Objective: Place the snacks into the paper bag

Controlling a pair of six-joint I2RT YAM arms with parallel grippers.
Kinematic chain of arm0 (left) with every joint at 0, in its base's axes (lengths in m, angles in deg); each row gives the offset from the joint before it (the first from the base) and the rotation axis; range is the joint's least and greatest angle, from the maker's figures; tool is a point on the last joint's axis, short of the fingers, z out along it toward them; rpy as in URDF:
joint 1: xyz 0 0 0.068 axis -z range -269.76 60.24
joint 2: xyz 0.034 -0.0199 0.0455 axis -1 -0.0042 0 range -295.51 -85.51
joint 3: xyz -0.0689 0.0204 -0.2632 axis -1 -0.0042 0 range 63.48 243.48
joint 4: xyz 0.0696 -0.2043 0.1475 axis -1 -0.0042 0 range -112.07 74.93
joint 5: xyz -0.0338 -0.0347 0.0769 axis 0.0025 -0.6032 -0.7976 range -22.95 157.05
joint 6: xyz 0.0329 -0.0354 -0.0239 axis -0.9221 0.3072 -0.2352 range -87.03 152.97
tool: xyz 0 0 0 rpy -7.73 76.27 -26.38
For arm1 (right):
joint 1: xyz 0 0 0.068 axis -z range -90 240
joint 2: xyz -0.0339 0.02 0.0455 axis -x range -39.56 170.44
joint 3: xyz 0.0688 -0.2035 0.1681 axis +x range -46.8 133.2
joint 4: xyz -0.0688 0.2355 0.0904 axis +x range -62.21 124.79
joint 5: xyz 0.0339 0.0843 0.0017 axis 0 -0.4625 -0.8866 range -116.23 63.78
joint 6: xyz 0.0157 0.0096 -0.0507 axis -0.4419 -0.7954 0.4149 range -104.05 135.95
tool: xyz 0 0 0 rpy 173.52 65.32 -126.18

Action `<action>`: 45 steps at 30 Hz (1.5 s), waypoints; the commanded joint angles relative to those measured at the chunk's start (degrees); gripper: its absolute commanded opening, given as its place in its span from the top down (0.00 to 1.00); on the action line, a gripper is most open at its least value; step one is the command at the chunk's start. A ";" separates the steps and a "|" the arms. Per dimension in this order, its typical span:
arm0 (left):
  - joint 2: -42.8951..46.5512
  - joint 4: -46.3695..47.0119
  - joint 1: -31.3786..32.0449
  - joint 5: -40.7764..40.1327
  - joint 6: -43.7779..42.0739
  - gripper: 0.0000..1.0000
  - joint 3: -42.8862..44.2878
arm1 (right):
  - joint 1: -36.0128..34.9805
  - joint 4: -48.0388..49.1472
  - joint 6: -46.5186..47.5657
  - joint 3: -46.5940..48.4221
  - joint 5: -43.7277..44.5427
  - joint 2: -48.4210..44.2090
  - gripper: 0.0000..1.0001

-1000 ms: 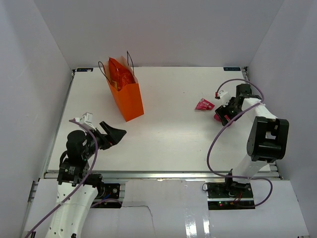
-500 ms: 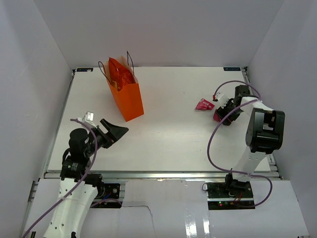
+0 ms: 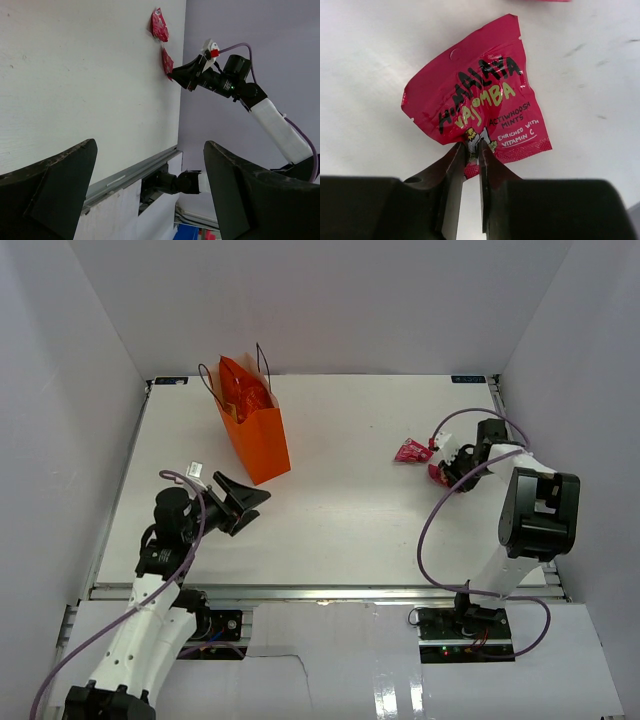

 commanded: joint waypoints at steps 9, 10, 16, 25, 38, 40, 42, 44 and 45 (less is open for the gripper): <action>-17.04 15.78 18.16 -6.82 6.55 0.02 1.26 | -6.60 -17.91 5.38 -11.60 -27.67 -20.18 0.88; -19.35 17.10 21.66 -7.96 6.90 0.02 2.14 | -8.11 -17.39 5.03 -13.08 -27.93 -22.72 0.88; -39.39 18.35 29.16 -10.35 10.24 0.04 12.49 | -25.24 -4.84 -8.23 -17.40 -21.63 -29.85 0.90; -48.98 18.52 32.94 -12.99 14.20 0.12 19.37 | -36.95 0.72 -15.53 -14.16 -14.93 -29.42 0.91; -49.96 17.82 33.82 -14.65 17.28 0.71 18.23 | -46.62 6.97 -21.43 -7.82 -6.58 -22.48 0.89; -49.25 16.60 33.82 -15.35 16.58 0.85 18.67 | -46.71 6.09 -21.17 -8.18 -7.62 -22.83 0.79; -48.82 15.28 33.82 -16.15 14.74 0.90 19.55 | -46.71 5.04 -20.38 -8.09 -8.94 -23.44 0.65; -48.46 11.50 33.82 -17.37 12.72 0.96 21.48 | -46.71 2.41 -19.76 -7.30 -11.14 -24.23 0.31; -48.11 9.75 33.82 -18.16 9.58 0.97 22.53 | -46.62 1.35 -19.06 -6.86 -11.76 -25.37 0.21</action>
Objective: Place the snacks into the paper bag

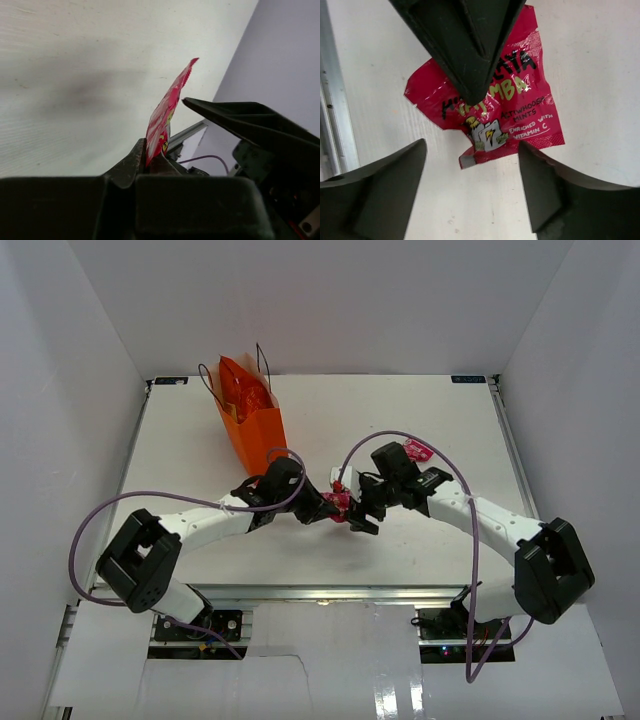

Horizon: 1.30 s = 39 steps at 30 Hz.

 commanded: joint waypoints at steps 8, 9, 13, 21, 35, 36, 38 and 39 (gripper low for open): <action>10.45 -31.50 0.27 -21.22 -23.30 0.99 20.85 | 17.03 -10.78 5.97 11.79 -15.34 -8.03 0.12; 11.59 -35.26 0.36 -23.35 -26.01 1.00 22.71 | 20.97 -10.97 5.97 12.51 -16.39 -7.59 0.12; 15.55 -42.67 0.19 -36.53 -30.59 1.00 32.46 | 27.07 -10.26 4.66 13.57 -17.36 -5.13 0.13; 8.45 -49.71 -16.68 -36.21 -41.15 1.00 54.06 | 29.71 -7.28 0.00 13.74 -17.46 -1.35 0.13; -11.50 -51.21 -23.37 -34.00 -46.70 0.98 73.70 | 34.10 -5.70 -2.64 13.65 -16.49 -0.47 0.13; -12.12 -51.12 -23.46 -33.92 -46.61 0.98 74.05 | 34.45 -5.69 -2.64 13.57 -16.49 -0.38 0.13; -13.88 -51.12 -23.46 -33.57 -46.43 0.97 74.93 | 35.42 -5.69 -2.73 13.74 -16.40 -0.29 0.13; -14.32 -51.04 -23.46 -33.39 -46.17 0.97 75.02 | 35.77 -5.61 -2.73 13.74 -16.31 -0.21 0.13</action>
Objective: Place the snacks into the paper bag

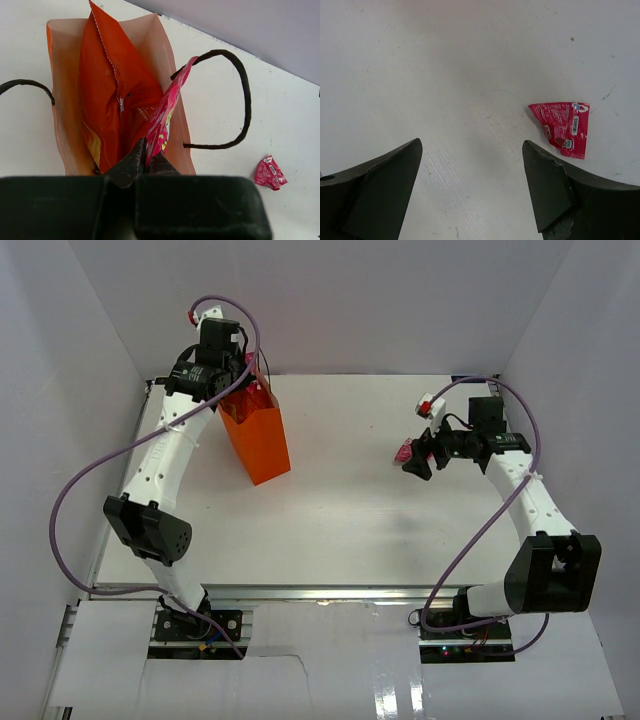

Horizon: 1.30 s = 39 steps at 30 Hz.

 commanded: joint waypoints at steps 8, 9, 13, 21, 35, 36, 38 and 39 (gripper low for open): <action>-0.94 -0.13 -0.49 1.04 0.00 0.55 3.90 | 3.02 4.61 -6.23 2.67 4.29 3.26 0.13; -0.76 -0.13 -0.49 1.13 -0.18 0.44 4.08 | 3.02 7.75 -8.69 2.84 6.04 4.57 0.15; 0.29 -0.04 -0.57 1.82 -0.44 0.27 4.78 | 2.93 11.03 -19.25 5.91 16.94 10.11 0.17; 14.40 5.83 -0.57 12.27 -6.32 0.10 -3.61 | 2.85 -3.71 9.23 16.10 6.51 22.84 0.14; 52.30 16.74 -0.75 20.55 4.56 0.02 -49.15 | -3.83 -10.07 38.92 21.39 17.22 33.75 0.20; 53.63 16.74 -0.75 20.38 5.52 0.02 -50.57 | -4.27 -9.19 38.40 21.48 18.01 34.28 0.22; 56.53 16.74 -0.75 20.72 7.55 0.02 -53.65 | -5.15 -6.56 36.56 21.57 20.29 35.51 0.29; 57.24 16.48 -0.66 20.81 7.82 0.02 -54.27 | -5.50 -5.42 36.11 21.48 21.78 35.96 0.34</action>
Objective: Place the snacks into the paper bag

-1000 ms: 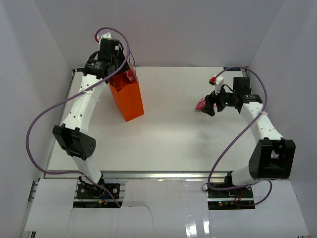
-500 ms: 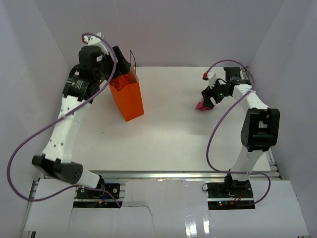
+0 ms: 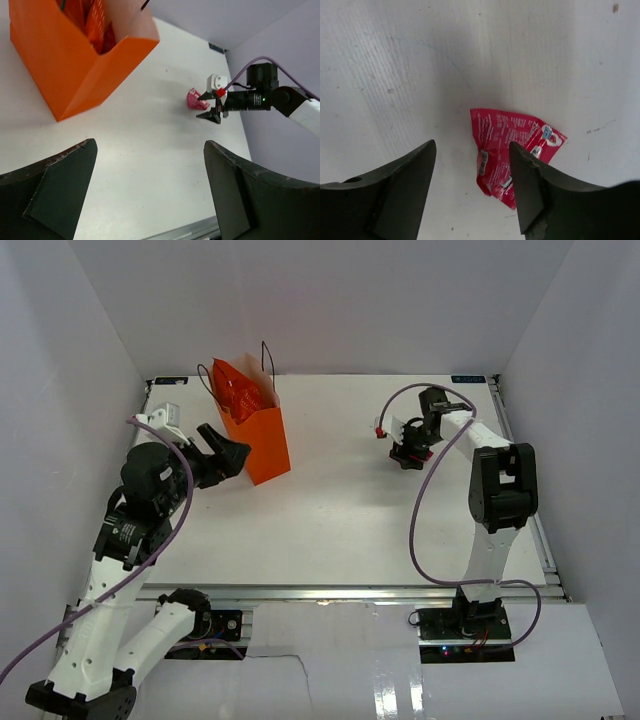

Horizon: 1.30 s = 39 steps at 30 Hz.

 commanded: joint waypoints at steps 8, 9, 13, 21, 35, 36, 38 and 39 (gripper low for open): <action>4.85 -1.80 -0.38 0.46 4.63 0.02 -3.38 | -1.16 6.52 0.28 -1.83 11.78 4.08 0.58; 4.85 -1.80 -0.38 0.55 4.63 0.02 -3.55 | -1.16 7.13 -0.07 -2.54 11.87 3.82 0.63; 4.41 -1.45 -0.29 1.51 5.33 0.02 -3.56 | -1.16 9.24 -1.56 -5.87 9.59 0.75 0.79; 4.50 -0.04 -0.38 2.75 6.21 0.02 -4.87 | -0.98 9.43 -7.62 -6.68 1.35 -5.75 0.92; 5.82 0.66 -0.29 3.71 7.09 0.02 -7.07 | -9.48 -1.82 -21.16 6.83 -39.80 -19.83 0.92; 6.16 0.83 -0.29 3.71 7.09 0.02 -7.25 | -11.16 -1.13 -24.56 12.08 -40.16 -19.56 0.92; 6.52 1.01 -0.38 3.54 7.18 0.02 -7.60 | -16.24 8.03 -31.85 15.63 -39.99 -18.77 0.92; 6.95 1.01 -0.38 3.54 7.35 0.02 -7.86 | -18.10 13.41 -41.46 16.78 -38.51 -18.68 0.92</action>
